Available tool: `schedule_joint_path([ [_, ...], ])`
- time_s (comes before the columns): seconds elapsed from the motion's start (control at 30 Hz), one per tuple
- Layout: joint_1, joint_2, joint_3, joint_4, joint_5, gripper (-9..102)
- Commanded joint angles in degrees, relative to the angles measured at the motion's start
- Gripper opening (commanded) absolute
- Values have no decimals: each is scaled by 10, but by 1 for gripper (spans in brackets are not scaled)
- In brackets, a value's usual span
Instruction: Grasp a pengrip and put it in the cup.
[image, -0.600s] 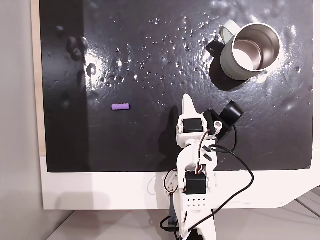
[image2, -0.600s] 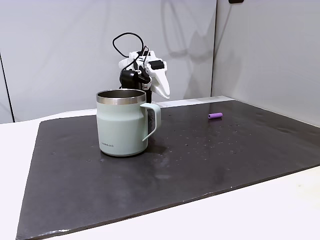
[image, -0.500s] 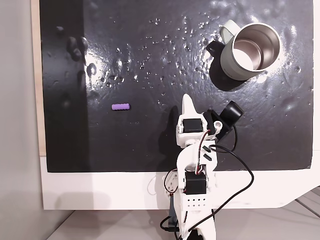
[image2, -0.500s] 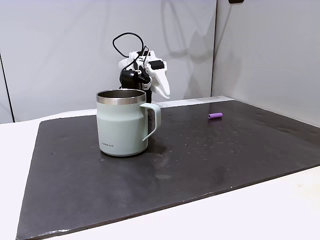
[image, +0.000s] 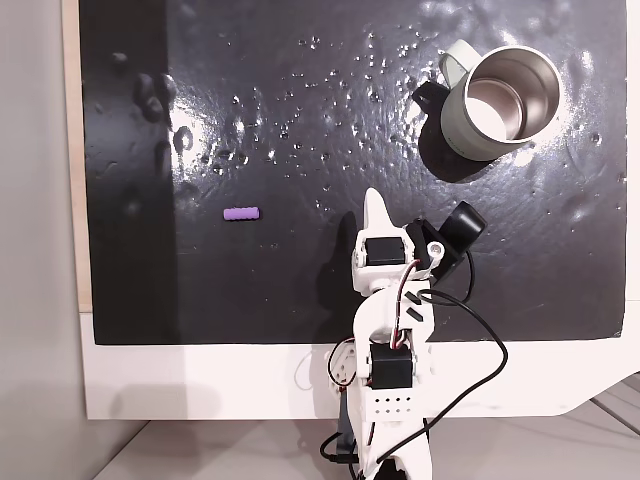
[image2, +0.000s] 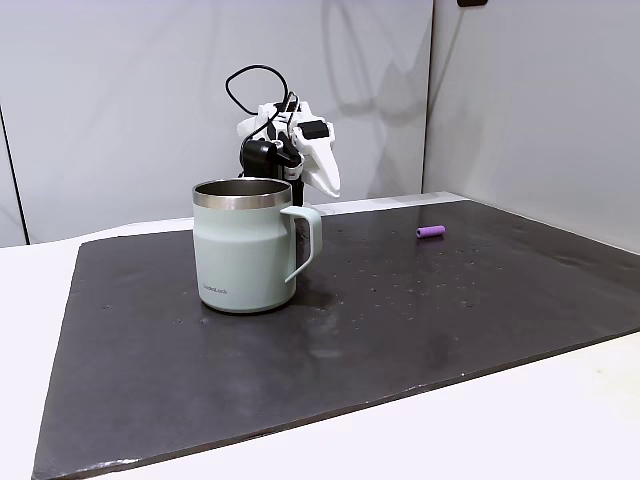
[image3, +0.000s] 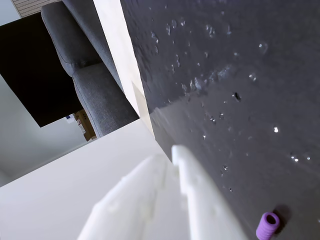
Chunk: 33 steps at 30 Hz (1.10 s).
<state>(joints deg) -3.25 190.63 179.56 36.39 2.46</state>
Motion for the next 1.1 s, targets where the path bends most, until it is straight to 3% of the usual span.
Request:
schedule_joint_path([
  [0.0, -11, 6, -9, 27, -1, 0],
  [0.2, -62, -41, -169, 117, -8, 0],
  [0.47, -77, -314, -427, 232, 26, 0],
  [0.8, -142, -667, -758, 443, 213, 21],
  [1.07, -190, -817, -830, 431, 274, 22],
])
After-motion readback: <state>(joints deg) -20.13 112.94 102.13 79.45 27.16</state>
